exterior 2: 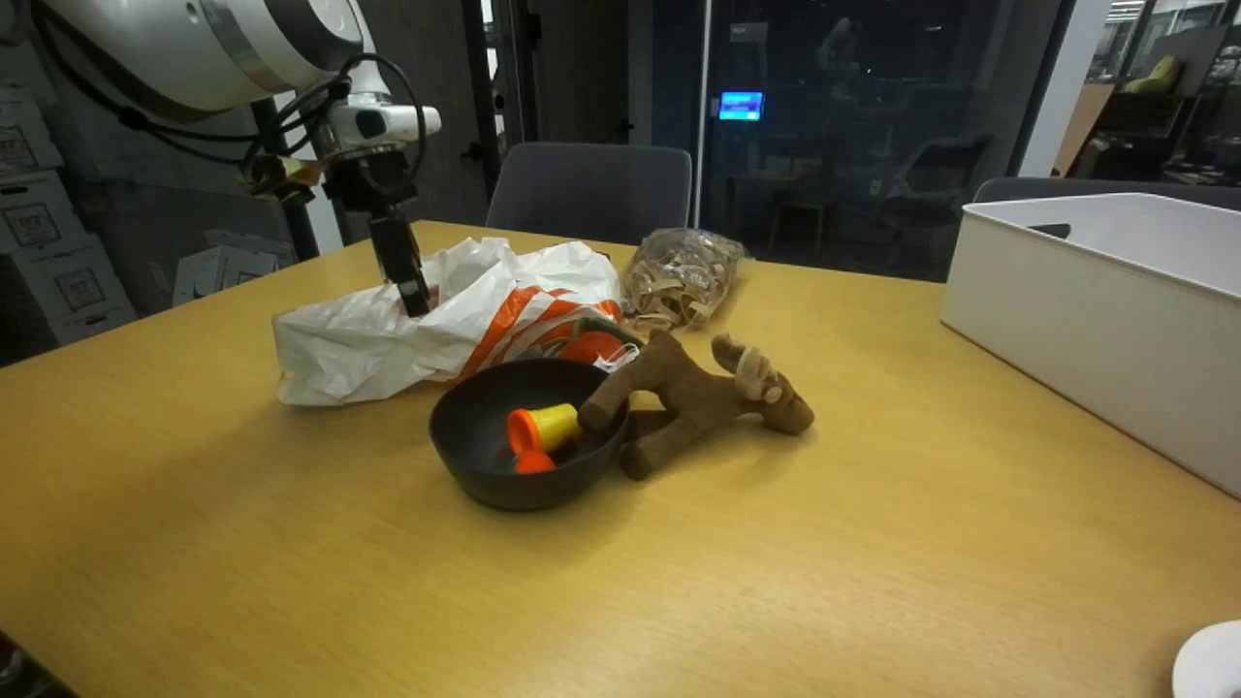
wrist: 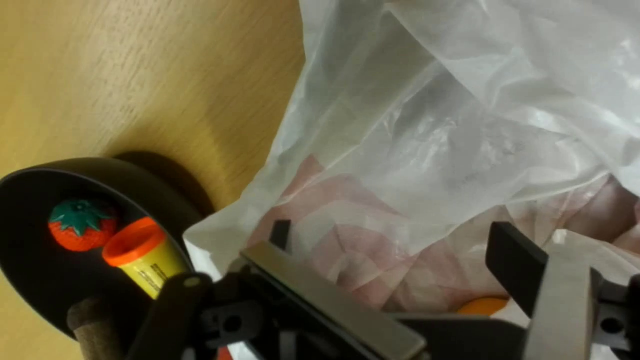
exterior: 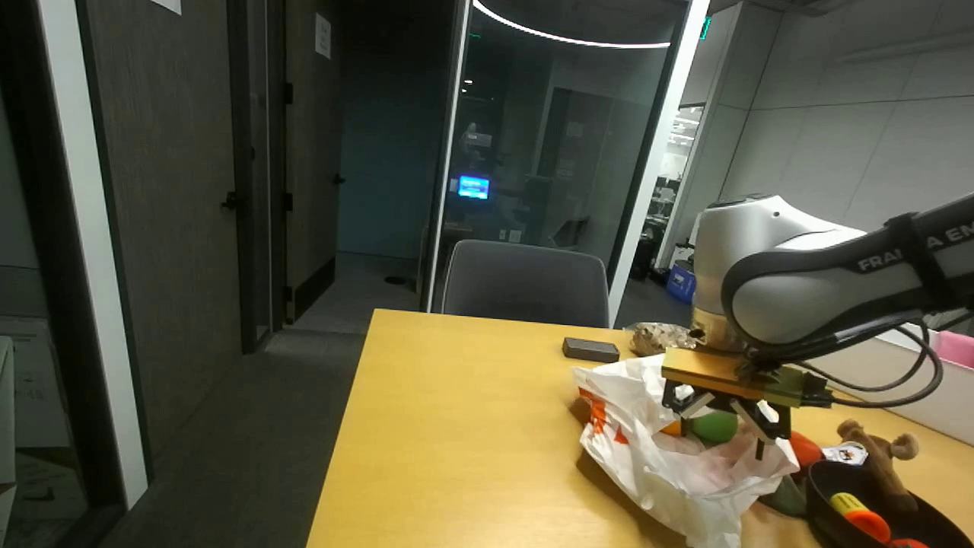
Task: Transfer the small bottles and plastic fruits from the plastic to the bowl
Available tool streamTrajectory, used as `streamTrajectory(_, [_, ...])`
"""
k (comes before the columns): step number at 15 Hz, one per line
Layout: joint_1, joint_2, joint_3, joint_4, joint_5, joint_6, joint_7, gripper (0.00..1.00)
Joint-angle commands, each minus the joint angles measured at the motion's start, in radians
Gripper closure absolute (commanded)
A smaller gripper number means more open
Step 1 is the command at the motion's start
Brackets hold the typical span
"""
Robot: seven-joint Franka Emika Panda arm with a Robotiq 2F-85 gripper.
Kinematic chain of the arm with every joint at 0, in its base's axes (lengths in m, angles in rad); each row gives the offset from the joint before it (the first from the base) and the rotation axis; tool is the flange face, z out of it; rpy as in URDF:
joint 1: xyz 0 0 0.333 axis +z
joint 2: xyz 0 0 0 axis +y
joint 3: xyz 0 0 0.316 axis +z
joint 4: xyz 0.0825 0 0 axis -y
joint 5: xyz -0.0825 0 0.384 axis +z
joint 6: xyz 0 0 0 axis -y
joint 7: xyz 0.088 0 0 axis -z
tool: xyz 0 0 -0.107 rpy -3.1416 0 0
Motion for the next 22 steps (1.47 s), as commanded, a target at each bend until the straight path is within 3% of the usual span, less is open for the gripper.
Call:
streamTrajectory(1, [0.036,0.091,-0.037,0.080,-0.061,-0.064,0.072,0.00])
streamTrajectory(8, [0.044,0.107,-0.065,0.067,-0.051,-0.041,0.060,0.00])
streamTrajectory(12, [0.068,0.145,-0.093,0.100,-0.113,-0.010,0.204,0.00])
streamTrajectory(18, [0.103,0.227,-0.158,0.156,-0.369,-0.007,0.517,0.00])
streamTrajectory(22, [0.071,0.222,-0.148,0.146,-0.334,0.092,0.615,0.00])
